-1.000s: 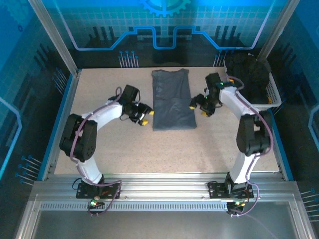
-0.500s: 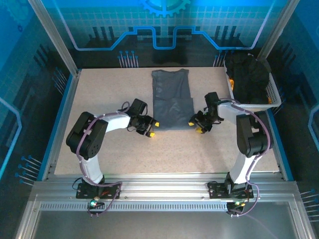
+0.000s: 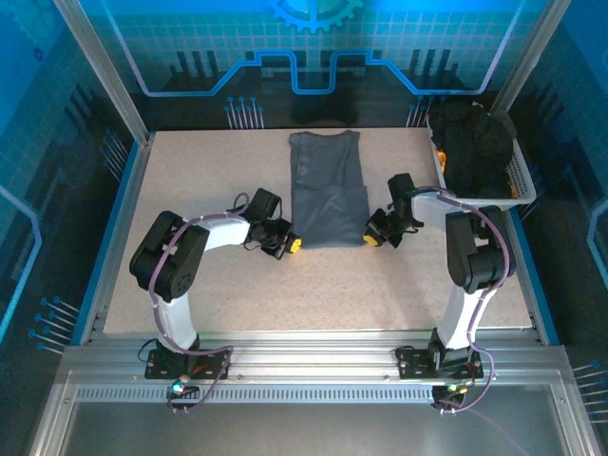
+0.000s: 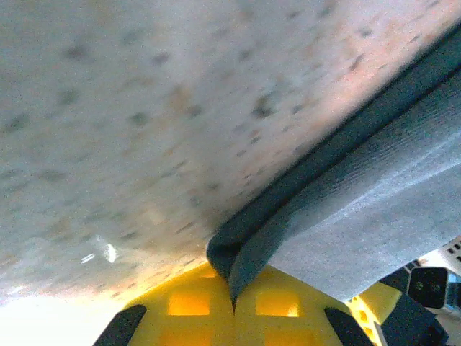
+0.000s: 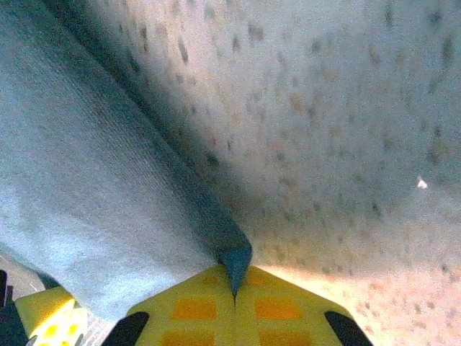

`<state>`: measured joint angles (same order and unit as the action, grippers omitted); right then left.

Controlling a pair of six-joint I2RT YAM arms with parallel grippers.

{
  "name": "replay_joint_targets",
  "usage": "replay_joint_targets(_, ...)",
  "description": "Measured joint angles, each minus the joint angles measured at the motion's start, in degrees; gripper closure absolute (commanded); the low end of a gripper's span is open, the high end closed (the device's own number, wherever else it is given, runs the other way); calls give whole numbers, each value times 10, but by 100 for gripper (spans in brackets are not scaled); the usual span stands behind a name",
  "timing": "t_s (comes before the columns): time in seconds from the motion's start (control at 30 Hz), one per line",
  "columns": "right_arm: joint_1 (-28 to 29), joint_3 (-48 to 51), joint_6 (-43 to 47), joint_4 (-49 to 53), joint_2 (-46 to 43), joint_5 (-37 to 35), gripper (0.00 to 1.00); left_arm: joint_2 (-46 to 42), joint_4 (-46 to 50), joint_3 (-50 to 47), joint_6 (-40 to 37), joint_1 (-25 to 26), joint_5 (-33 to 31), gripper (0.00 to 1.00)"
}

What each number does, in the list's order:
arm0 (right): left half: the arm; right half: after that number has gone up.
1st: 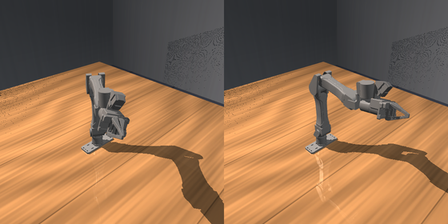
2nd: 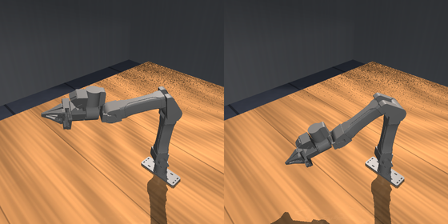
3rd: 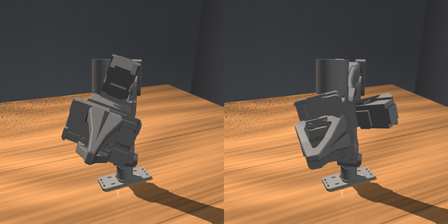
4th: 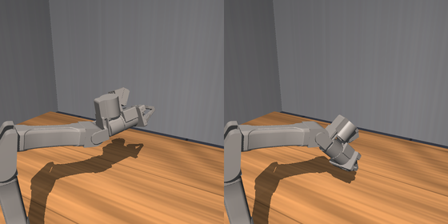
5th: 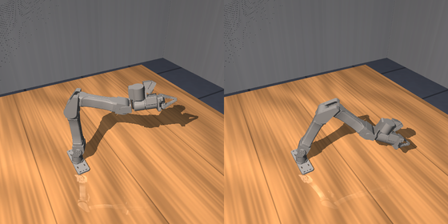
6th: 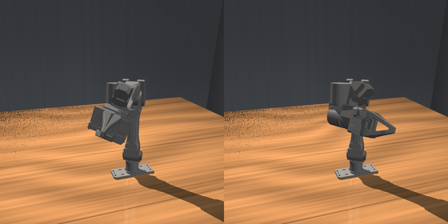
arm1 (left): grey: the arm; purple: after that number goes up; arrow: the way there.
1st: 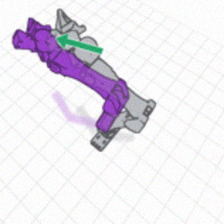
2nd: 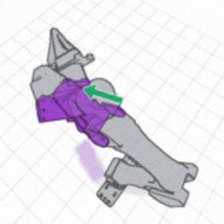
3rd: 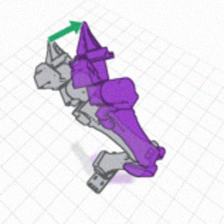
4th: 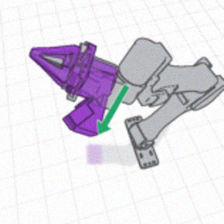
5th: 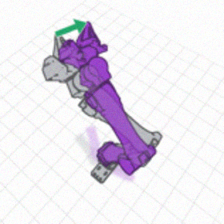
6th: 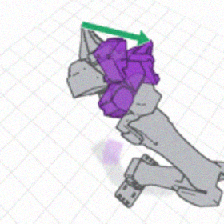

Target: Fold and stack the t-shirts

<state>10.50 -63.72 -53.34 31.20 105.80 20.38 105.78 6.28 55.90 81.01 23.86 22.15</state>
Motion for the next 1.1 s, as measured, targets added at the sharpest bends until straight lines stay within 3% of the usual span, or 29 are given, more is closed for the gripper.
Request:
replay_joint_targets(0.27, 60, 120, 4, 37, -127, 3, 100, -120, 32, -124, -21, 26, 30, 100)
replay_joint_targets(0.47, 87, 146, 1, 113, -251, 3, 100, -258, 98, -139, -35, 46, 30, 100)
replay_joint_targets(0.63, 90, 81, -8, 176, -282, -5, 100, -327, 136, -98, -50, 48, 7, 100)
replay_joint_targets(0.83, 89, -42, -20, 231, -271, -26, 100, -336, 144, -28, -62, 40, -25, 100)
replay_joint_targets(0.97, 82, -123, -24, 247, -228, -30, 100, -324, 141, 7, -60, 19, -36, 100)
replay_joint_targets(1.1, 63, -208, -24, 255, -150, -31, 100, -256, 114, 65, -57, -12, -36, 100)
